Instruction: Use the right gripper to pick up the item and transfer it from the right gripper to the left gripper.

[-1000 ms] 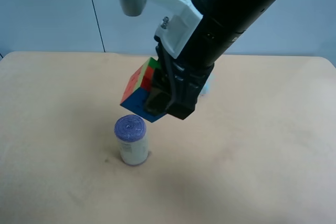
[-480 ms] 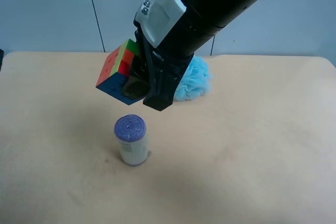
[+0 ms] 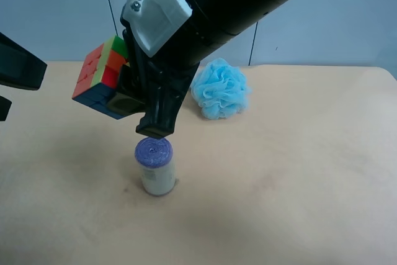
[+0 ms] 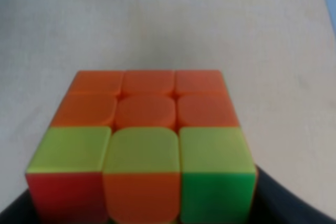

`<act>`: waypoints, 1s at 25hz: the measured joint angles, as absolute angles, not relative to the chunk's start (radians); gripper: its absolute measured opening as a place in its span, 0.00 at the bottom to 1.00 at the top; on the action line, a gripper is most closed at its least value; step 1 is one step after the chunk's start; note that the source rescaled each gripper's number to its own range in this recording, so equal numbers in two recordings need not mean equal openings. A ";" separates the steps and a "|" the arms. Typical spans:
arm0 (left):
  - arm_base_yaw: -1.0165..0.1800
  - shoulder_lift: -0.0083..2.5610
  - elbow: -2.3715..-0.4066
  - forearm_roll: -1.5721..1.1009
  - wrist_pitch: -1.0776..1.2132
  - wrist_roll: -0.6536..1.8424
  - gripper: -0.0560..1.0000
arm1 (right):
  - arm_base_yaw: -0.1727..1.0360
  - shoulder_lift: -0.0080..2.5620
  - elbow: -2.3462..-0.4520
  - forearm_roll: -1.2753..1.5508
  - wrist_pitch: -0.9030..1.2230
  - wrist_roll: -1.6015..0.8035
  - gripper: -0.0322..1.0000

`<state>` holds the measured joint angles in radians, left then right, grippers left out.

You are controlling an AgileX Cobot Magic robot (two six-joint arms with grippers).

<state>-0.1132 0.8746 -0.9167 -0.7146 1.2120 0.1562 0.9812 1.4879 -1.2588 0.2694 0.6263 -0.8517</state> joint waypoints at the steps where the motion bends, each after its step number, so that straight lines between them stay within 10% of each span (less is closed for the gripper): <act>1: -0.113 0.875 -0.917 -0.719 1.207 0.160 0.98 | 0.982 1.490 -1.259 0.269 0.625 -0.852 0.03; 25: -0.116 1.024 -0.917 -0.809 1.128 0.274 0.96 | 0.982 1.547 -1.259 0.422 0.578 -0.930 0.03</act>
<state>-0.1163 1.0243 -0.9167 -0.8092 1.1278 0.2744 0.9820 1.5467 -1.2588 0.4220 0.5780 -0.9304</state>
